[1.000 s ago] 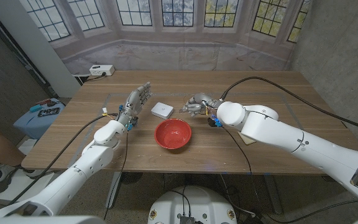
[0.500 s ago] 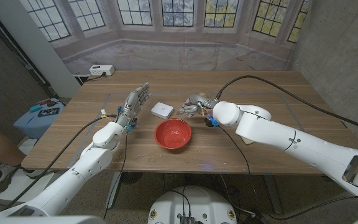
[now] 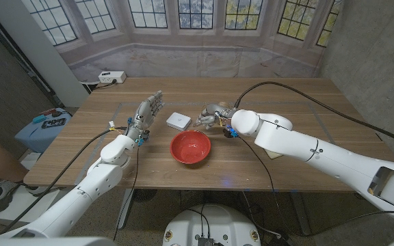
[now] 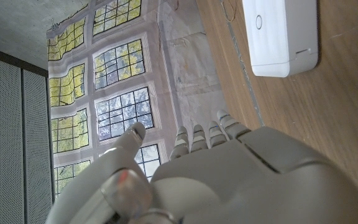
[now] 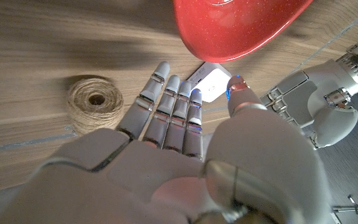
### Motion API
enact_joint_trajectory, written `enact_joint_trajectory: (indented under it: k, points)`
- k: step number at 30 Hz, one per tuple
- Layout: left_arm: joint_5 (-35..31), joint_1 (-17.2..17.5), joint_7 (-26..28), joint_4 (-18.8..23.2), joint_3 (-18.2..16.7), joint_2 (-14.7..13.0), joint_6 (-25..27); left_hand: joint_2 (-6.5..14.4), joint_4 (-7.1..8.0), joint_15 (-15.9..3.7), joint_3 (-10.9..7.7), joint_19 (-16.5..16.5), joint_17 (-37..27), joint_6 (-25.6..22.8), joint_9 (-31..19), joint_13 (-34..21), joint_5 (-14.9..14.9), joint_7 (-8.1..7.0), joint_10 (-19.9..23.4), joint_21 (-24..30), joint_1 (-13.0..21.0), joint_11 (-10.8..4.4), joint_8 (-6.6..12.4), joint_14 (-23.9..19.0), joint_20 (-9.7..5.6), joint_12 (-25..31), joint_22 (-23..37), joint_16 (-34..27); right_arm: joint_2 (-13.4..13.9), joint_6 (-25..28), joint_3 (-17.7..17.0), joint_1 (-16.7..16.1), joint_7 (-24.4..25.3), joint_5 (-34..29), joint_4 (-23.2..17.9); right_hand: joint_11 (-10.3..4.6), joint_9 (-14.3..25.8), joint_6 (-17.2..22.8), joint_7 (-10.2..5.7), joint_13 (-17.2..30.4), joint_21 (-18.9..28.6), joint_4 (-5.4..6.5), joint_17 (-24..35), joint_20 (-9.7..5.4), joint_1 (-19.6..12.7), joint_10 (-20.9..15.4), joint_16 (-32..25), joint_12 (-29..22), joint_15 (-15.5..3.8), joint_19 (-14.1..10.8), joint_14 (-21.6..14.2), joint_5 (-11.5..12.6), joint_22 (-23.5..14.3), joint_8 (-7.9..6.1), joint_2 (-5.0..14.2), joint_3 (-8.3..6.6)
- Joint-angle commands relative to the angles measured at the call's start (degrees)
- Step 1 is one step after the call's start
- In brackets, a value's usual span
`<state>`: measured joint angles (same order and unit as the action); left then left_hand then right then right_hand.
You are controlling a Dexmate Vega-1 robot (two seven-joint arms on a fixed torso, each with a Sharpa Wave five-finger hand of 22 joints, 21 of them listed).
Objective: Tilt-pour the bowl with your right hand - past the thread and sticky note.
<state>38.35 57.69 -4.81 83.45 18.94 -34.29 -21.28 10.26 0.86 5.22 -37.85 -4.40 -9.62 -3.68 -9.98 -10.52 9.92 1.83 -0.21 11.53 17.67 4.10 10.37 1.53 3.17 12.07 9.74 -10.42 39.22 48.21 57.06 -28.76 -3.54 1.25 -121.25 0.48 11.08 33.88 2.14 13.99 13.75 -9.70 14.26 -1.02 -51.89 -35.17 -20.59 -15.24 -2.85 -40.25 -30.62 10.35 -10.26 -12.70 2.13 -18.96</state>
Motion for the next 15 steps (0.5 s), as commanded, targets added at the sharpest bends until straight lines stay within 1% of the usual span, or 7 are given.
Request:
enact_joint_trajectory:
  k: [1, 15]
  points:
    - [0.1, 0.3, 0.2, 0.1, 0.0, 0.1, -0.1, -0.2, -0.38, 0.39, 0.02, -0.4, -0.2, -0.3, -0.1, -0.2, 0.1, -0.34, 0.3, -0.3, 0.7, -0.13, 0.01, -0.1, 0.14, -0.2, 0.3, 0.1, -1.2, 0.3, 1.4, 1.4, -2.7, -1.4, 2.2, 0.03, 0.1, 0.3, -0.18, 0.2, -0.4, 0.15, 0.3, 0.14, -0.9, -0.7, -0.6, -0.2, -0.87, 0.3, -0.2, -0.2, -0.2, -0.05, -0.09, -0.07]
    - [0.3, 0.6, -0.2, -0.1, -0.1, 0.2, -0.5, -0.2, -0.57, 0.38, 0.21, -0.4, -0.2, -0.4, -0.1, -0.2, 0.1, -0.28, 0.4, -0.2, 0.7, -0.22, 0.04, -0.1, 0.22, -0.2, 0.3, 0.1, -3.1, 0.7, 3.8, 3.2, -5.1, -2.9, 4.9, -0.06, 0.1, 0.4, -0.14, 0.4, -0.4, 0.24, 0.6, 0.15, -1.2, -0.8, -0.8, -0.3, -0.89, 0.3, -0.2, -0.2, -0.3, 0.02, -0.07, 0.17]
